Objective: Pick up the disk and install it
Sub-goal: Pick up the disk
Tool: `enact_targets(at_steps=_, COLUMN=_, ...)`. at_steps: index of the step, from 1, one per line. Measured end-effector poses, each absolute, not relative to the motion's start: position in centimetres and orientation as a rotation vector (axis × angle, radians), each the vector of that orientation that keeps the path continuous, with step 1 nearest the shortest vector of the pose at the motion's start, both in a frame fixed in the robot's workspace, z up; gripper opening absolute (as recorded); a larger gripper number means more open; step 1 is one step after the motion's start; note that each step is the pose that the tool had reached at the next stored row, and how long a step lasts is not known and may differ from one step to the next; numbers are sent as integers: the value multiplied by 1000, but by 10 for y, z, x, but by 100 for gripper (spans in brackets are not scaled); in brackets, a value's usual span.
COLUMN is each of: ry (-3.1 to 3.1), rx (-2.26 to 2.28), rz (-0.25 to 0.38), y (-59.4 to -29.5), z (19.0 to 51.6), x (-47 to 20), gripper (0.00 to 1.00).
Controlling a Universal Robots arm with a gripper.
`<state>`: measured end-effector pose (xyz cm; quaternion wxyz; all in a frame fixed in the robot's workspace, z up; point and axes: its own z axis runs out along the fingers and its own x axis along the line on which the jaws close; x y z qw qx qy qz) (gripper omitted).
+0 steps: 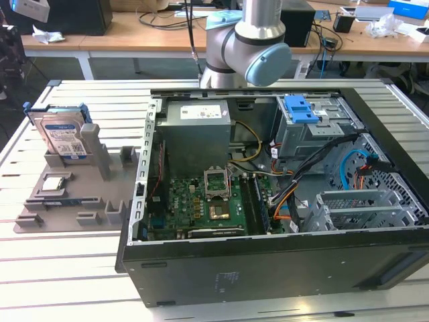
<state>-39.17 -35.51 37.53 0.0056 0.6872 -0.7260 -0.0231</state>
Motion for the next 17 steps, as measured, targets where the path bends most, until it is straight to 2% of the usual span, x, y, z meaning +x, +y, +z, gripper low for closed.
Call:
enact_targets(at_steps=8, ry=-2273, rx=2151, rz=-72, y=-348, z=369, x=-391, gripper=48)
enact_targets(at_steps=17, ry=-2249, rx=2172, rz=-68, y=-324, z=354, x=-387, gripper=48)
